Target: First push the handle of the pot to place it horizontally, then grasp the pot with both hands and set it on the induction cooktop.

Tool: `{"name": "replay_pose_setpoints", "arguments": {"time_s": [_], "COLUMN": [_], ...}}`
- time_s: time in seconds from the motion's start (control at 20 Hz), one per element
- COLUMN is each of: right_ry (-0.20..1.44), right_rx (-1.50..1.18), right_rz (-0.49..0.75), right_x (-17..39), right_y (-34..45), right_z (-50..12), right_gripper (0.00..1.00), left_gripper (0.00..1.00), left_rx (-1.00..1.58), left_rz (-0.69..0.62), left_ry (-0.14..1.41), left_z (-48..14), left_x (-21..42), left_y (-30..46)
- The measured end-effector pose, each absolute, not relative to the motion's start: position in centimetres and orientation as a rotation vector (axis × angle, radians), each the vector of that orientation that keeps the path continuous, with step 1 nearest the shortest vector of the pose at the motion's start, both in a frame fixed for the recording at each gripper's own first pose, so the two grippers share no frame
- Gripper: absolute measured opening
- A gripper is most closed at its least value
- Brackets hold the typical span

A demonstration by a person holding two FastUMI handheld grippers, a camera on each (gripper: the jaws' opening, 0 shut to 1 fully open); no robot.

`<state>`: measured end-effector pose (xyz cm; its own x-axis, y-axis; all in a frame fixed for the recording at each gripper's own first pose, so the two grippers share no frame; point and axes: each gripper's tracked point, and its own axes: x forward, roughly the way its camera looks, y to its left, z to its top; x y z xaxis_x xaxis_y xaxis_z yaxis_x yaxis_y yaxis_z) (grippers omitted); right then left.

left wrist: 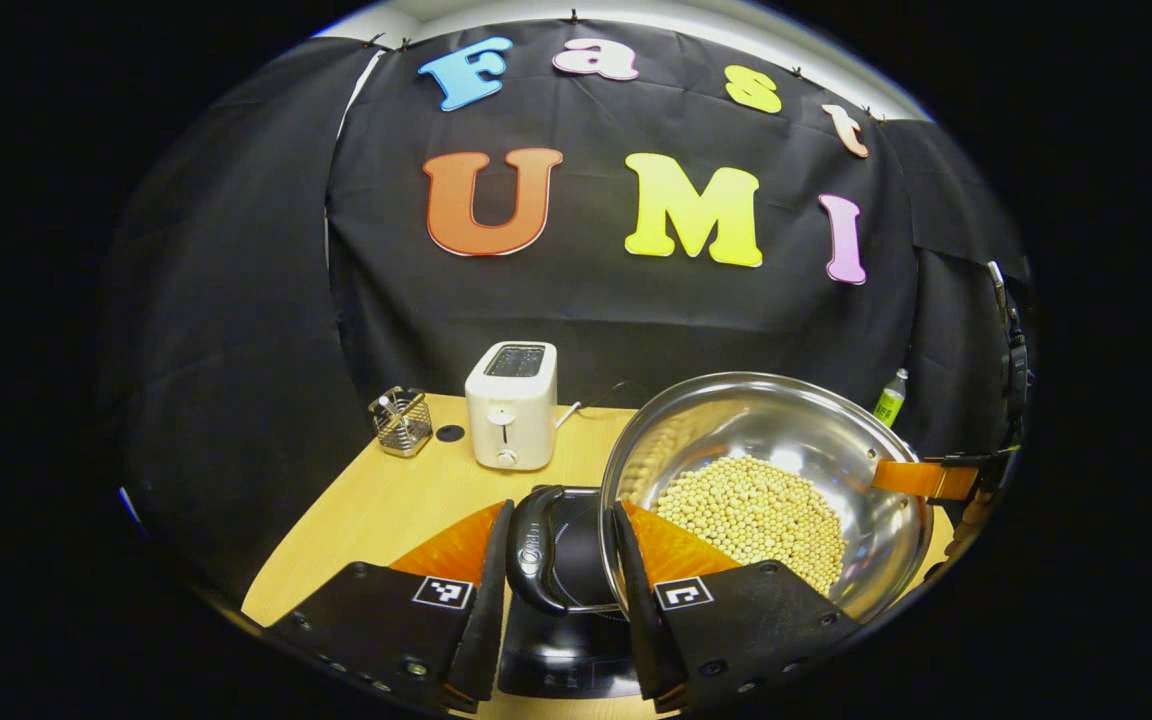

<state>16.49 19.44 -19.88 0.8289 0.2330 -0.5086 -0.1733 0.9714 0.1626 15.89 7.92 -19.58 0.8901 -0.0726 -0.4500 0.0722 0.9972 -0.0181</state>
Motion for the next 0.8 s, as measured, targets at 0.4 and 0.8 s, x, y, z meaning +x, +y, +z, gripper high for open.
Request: {"name": "replay_pose_setpoints", "arguments": {"time_s": [0.4, 0.8], "right_ry": [0.612, 0.704], "right_rx": [0.111, 0.086], "right_rz": [0.218, 0.228], "right_x": [21.9, 24.6], "right_y": [23.0, 24.5], "right_z": [-22.5, -28.7], "right_gripper": [0.59, 0.59], "left_gripper": [0.52, 0.52], "left_rx": [-0.001, 0.005], "left_rz": [-0.049, -0.032], "left_ry": [0.521, 0.606], "left_z": [-22.4, -28.4], "left_x": [20.2, 22.0], "left_y": [10.4, 11.9]}}
